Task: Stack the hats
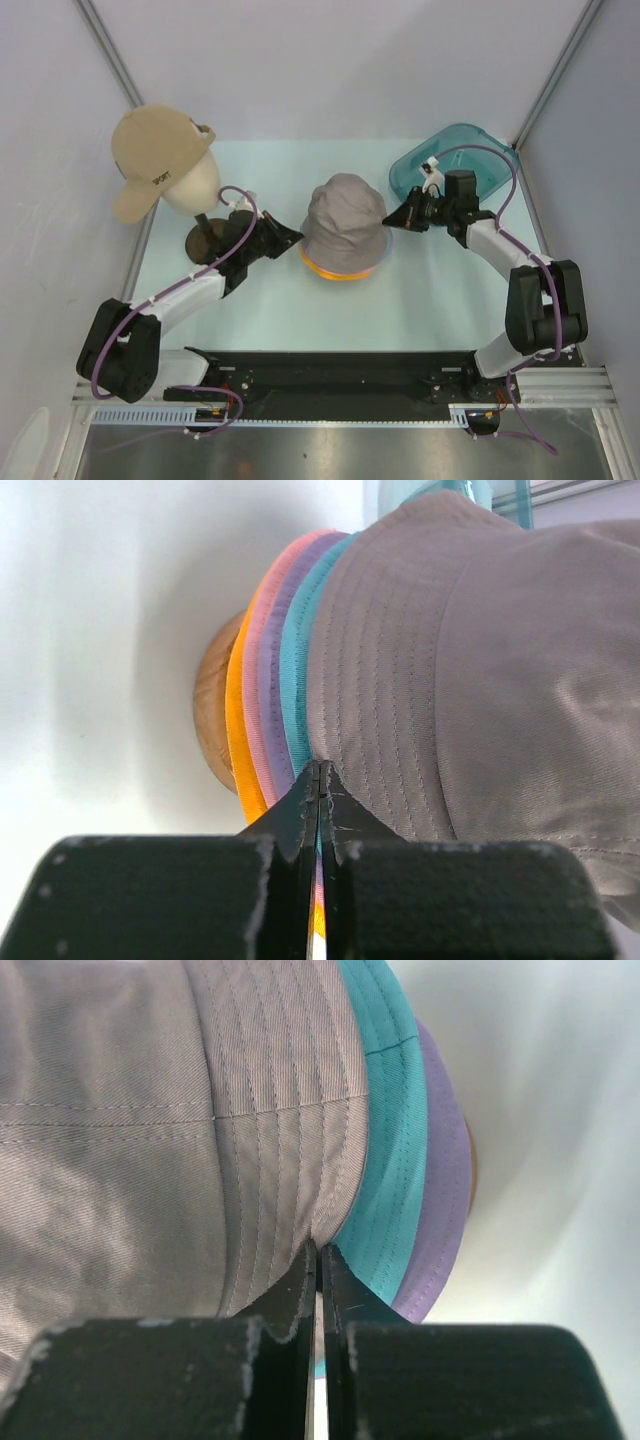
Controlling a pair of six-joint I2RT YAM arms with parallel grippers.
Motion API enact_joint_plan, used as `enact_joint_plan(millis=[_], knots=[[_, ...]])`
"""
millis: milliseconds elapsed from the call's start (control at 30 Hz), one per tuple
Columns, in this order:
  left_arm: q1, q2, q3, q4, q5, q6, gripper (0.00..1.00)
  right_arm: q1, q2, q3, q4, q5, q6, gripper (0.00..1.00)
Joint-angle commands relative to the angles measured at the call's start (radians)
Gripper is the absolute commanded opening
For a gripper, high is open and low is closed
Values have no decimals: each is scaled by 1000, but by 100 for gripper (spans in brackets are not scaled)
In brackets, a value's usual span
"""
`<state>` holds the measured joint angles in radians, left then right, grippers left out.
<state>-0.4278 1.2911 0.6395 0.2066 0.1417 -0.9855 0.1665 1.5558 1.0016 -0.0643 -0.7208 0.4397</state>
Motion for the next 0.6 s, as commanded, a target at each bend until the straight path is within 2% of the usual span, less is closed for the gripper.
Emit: enact_joint_plan(millis=[0, 267, 400, 567], knots=[[0, 27, 26, -162, -66, 65, 0, 8, -26, -43, -132, 56, -38, 0], [0, 56, 51, -240, -109, 107, 0, 22, -31, 0, -343, 195, -102, 0], [0, 70, 61, -266, -117, 122, 0, 28, -37, -11, -388, 245, -116, 0], [-3, 48, 81, -263, -117, 146, 0, 39, -68, -9, -370, 221, -116, 0]])
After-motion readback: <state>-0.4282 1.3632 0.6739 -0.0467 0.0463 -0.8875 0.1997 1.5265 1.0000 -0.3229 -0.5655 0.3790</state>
